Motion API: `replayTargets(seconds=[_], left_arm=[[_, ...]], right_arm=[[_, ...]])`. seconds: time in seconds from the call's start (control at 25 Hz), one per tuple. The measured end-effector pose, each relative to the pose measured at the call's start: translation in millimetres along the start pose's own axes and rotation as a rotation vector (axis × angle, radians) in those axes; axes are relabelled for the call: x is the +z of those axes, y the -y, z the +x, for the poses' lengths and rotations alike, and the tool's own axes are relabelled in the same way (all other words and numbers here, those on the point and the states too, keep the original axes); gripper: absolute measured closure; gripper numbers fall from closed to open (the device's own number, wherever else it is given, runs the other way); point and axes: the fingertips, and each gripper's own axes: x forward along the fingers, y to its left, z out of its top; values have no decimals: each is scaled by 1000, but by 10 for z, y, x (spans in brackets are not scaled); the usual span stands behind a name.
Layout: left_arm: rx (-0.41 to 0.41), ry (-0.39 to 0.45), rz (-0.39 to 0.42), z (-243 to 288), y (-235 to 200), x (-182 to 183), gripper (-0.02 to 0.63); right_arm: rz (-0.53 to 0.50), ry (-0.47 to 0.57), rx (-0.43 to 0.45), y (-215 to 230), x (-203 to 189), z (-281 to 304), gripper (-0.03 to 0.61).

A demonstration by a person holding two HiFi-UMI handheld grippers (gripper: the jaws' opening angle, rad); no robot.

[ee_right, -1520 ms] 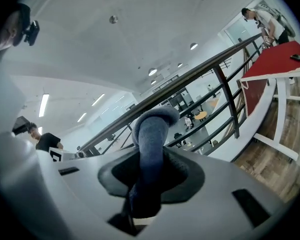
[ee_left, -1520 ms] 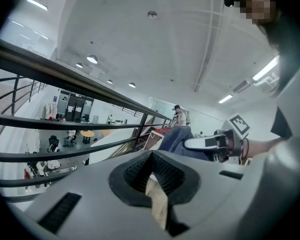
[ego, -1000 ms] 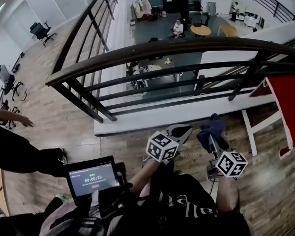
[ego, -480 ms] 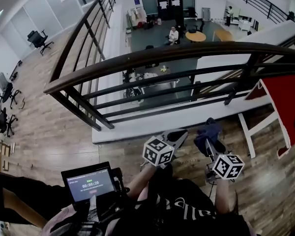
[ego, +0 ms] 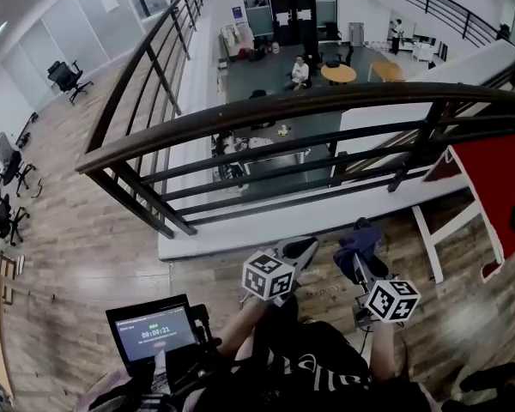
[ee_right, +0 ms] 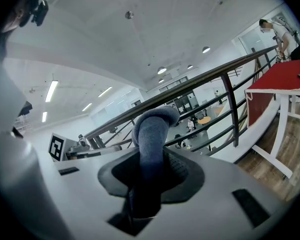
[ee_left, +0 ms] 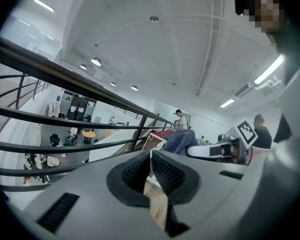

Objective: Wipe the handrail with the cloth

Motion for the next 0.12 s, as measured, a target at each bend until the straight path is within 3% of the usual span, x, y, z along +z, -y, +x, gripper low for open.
replayTargets(seconds=[0.12], left_arm=[[10,2,-16,-34,-26,-35,612]], right_arm=[[0,-3,6,-21,-26,7,474]])
